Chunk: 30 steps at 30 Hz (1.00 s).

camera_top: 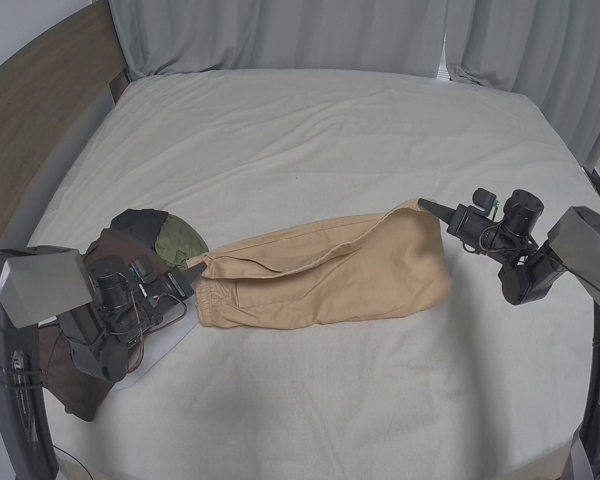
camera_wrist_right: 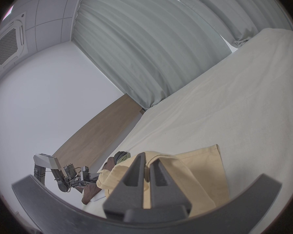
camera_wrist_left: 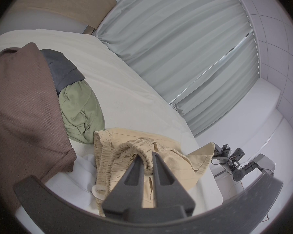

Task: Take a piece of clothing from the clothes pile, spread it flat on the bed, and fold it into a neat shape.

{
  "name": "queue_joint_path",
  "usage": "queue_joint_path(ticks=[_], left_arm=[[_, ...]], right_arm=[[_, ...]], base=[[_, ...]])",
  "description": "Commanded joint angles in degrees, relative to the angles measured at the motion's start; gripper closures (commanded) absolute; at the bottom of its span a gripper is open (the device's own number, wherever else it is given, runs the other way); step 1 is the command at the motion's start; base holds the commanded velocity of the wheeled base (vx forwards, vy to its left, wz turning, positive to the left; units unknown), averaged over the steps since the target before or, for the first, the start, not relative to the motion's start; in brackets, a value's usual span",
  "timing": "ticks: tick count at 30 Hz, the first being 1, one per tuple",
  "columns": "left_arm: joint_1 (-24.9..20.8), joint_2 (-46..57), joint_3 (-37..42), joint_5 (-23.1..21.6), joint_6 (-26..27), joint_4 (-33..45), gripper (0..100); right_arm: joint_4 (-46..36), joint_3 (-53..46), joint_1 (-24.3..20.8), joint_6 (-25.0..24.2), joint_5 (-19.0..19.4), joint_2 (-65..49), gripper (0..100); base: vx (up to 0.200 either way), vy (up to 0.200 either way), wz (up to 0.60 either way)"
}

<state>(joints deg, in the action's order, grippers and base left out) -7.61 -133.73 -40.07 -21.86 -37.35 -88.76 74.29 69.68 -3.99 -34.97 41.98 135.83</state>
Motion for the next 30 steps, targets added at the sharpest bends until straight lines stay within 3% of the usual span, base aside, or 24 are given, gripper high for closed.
queue_joint_path(ticks=[1, 20, 21, 23, 24, 30], left_arm=[[0.1, -2.1, -1.6, 0.7, 0.0, 0.0, 100], [0.8, -3.4, -4.1, 1.6, -0.1, 0.0, 100], [0.9, -3.5, -4.1, 1.6, -0.1, 0.0, 0], [0.9, -3.8, -4.2, 1.6, -0.1, 0.0, 0], [1.0, -3.9, -4.5, 1.6, -0.1, 0.0, 0], [2.4, -4.3, -7.8, 3.0, -0.3, 0.8, 0]], right_arm=[[0.0, 2.2, -0.1, 0.0, 0.0, 2.9, 100], [-2.0, 7.1, -0.1, 0.0, -1.1, 6.0, 100], [-2.0, 7.4, -0.1, 0.0, -1.1, 6.3, 100], [-2.0, 7.8, -0.1, 0.0, -1.2, 6.4, 100], [-2.0, 8.1, -0.1, 0.0, -1.2, 6.6, 0], [-2.2, 11.4, -0.1, 0.1, -3.0, 8.1, 0]], base=[[0.0, 0.0, 0.0], [0.0, 0.0, 0.0], [0.0, 0.0, 0.0], [0.0, 0.0, 0.0], [0.0, 0.0, 0.0], [0.0, 0.0, 0.0]])
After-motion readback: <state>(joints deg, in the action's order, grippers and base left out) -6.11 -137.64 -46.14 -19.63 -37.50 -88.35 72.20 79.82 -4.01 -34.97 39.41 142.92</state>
